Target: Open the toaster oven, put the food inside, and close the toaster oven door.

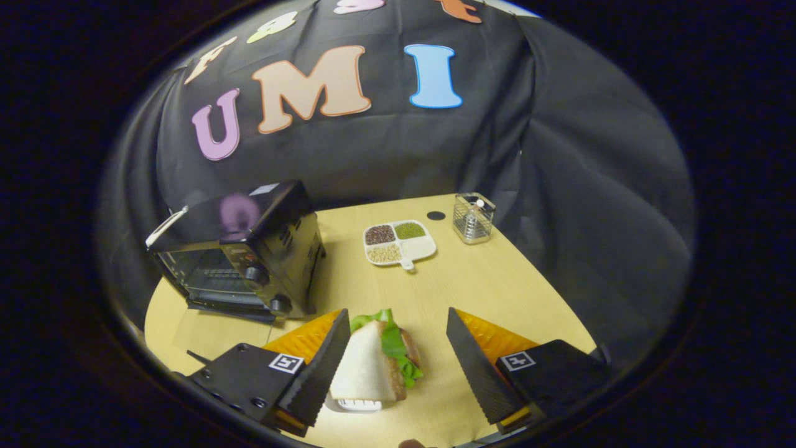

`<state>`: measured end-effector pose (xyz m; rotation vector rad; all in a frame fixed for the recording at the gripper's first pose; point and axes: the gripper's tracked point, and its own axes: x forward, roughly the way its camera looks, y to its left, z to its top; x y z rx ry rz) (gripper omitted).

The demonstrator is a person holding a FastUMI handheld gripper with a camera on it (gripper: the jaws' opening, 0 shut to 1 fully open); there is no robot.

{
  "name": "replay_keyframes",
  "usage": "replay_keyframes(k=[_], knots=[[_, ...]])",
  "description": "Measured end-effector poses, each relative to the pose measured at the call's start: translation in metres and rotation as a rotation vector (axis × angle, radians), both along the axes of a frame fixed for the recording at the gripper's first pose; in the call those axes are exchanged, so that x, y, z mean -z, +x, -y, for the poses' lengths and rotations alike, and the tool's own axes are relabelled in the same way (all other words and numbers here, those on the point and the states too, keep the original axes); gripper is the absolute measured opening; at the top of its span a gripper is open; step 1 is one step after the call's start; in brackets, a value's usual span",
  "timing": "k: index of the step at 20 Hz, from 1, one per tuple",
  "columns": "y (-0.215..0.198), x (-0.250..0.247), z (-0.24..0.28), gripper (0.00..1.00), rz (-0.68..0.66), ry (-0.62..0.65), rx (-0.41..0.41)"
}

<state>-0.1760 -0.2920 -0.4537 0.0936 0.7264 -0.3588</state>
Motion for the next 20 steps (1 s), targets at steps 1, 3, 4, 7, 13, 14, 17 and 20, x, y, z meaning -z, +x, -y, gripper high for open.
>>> replay_keyframes(k=[1,3,4,7,13,14,17,20], knots=[[-0.004,0.007,0.002,0.98,-0.013,0.012,0.009],[-0.01,0.02,0.004,0.98,-0.04,0.037,0.023],[-0.013,0.027,0.005,0.98,-0.05,0.049,0.032],[-0.02,0.042,0.001,0.98,-0.068,0.105,0.047],[-0.025,0.067,-0.02,0.98,-0.105,0.232,0.063],[-0.026,0.072,-0.024,0.99,-0.118,0.248,0.062],[-0.029,0.085,-0.039,0.99,-0.164,0.278,0.059],[-0.026,0.093,-0.047,0.91,-0.175,0.3,0.058]])
